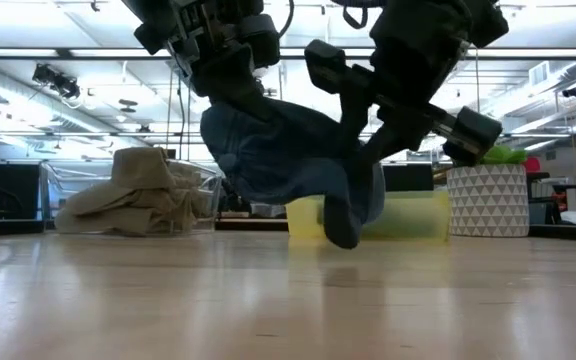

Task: Pick & Place hat
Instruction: Put the blue cap into the yellow bin

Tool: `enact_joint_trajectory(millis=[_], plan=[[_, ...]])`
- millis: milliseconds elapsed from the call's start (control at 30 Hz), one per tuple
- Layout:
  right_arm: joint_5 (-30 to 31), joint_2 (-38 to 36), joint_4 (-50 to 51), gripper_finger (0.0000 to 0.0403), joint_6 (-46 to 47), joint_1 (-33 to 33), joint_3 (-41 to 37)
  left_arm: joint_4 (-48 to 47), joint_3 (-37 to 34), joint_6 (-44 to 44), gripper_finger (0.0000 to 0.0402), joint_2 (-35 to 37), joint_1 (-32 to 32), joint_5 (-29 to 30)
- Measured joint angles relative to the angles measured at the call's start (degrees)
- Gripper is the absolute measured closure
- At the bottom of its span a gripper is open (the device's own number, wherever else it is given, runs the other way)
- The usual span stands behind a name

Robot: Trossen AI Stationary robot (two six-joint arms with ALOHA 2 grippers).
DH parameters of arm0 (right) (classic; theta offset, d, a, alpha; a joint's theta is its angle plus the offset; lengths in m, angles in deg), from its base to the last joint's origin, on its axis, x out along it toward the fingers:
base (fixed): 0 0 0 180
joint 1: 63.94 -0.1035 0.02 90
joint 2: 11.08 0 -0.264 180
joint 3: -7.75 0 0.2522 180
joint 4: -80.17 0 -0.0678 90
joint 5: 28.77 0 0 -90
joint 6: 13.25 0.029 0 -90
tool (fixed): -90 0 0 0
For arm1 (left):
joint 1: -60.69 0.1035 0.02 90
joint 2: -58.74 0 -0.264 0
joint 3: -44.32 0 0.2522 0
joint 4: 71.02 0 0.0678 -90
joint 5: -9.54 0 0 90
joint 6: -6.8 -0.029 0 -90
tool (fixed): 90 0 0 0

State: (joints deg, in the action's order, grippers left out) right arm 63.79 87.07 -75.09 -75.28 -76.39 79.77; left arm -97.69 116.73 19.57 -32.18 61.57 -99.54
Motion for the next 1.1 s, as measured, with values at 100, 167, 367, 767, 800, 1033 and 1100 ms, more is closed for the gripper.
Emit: enact_joint_trajectory(millis=[100, 167, 367, 767, 800, 1033, 1100], plan=[[0.03, 0.00, -0.19, 0.0356, 0.04, 0.28, 0.00, 0.48, 0.00, 0.00, 0.0380, 0.00, 0.12, -0.66], [-0.02, 0.00, -0.92, 0.0385, 0.10, 0.26, -0.03, 0.51, 0.00, -0.03, 0.0379, 0.00, 0.13, -0.67], [-0.08, 0.00, -1.90, 0.0394, 1.51, 0.17, -0.04, 0.21, 0.00, -1.53, 0.0366, 0.02, 0.40, -0.49], [0.40, -0.02, -0.46, 0.0399, 13.33, -1.50, -0.04, 1.19, 0.07, -4.66, 0.0273, 0.02, 0.27, 12.92], [0.39, -0.05, -0.45, 0.0399, 15.39, -1.51, -0.04, 1.85, 0.07, -4.66, 0.0264, 0.02, 0.29, 15.33], [4.23, -1.65, 2.01, 0.0399, 31.15, -1.98, -0.02, 3.67, 0.07, -7.79, 0.0218, 0.35, 0.33, 21.94], [9.38, -3.33, 4.11, 0.0399, 32.96, -2.43, -0.02, 3.44, 0.07, -7.21, 0.0213, 0.35, 0.31, 22.24]])
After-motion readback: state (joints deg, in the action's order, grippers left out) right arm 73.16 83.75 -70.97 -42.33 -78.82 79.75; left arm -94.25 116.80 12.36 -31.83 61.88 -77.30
